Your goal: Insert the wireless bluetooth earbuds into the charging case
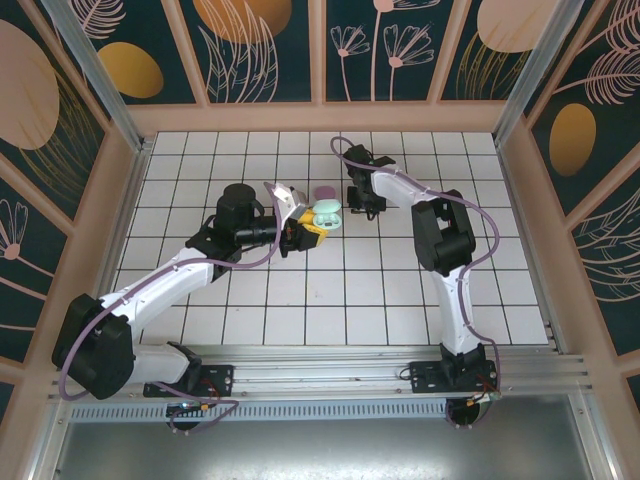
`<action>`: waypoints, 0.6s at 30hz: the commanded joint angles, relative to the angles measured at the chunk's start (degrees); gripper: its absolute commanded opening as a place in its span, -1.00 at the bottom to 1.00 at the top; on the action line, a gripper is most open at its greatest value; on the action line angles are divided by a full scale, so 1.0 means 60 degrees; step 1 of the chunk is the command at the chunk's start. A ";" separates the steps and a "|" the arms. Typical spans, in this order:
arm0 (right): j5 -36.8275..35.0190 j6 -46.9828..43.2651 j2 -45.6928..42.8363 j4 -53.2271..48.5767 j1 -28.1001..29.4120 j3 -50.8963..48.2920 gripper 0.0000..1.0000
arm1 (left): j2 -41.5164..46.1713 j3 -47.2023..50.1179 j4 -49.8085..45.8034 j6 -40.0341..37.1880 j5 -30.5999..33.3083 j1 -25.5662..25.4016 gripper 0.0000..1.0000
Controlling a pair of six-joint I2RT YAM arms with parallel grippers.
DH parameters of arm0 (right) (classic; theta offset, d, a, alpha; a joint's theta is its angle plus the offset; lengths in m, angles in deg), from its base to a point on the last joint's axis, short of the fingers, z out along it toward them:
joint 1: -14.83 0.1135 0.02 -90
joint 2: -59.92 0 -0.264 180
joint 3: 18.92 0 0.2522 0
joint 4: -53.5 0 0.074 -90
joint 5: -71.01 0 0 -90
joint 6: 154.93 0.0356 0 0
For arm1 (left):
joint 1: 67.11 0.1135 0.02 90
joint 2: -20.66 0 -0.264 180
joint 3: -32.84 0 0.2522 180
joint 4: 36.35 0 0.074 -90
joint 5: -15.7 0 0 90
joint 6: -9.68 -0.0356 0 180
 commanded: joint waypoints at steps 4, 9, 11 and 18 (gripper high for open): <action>-0.0103 -0.0147 0.0404 -0.0428 0.0104 0.0279 -0.44 | 0.0132 0.0012 -0.0061 -0.0184 -0.0041 -0.0024 -0.55; 0.0066 -0.0275 0.0391 -0.0367 0.0136 0.0220 -0.52 | 0.0140 0.0006 -0.0077 -0.0187 -0.0025 -0.0029 -0.55; 0.0240 -0.0340 0.0291 -0.0267 0.0122 0.0084 -0.54 | 0.0169 0.0017 -0.0113 -0.0187 -0.0019 -0.0024 -0.55; 0.1513 -0.0644 -0.0743 0.0503 0.0110 -0.1005 -0.64 | 0.0360 0.0132 -0.0200 -0.0214 0.0081 -0.0023 -0.55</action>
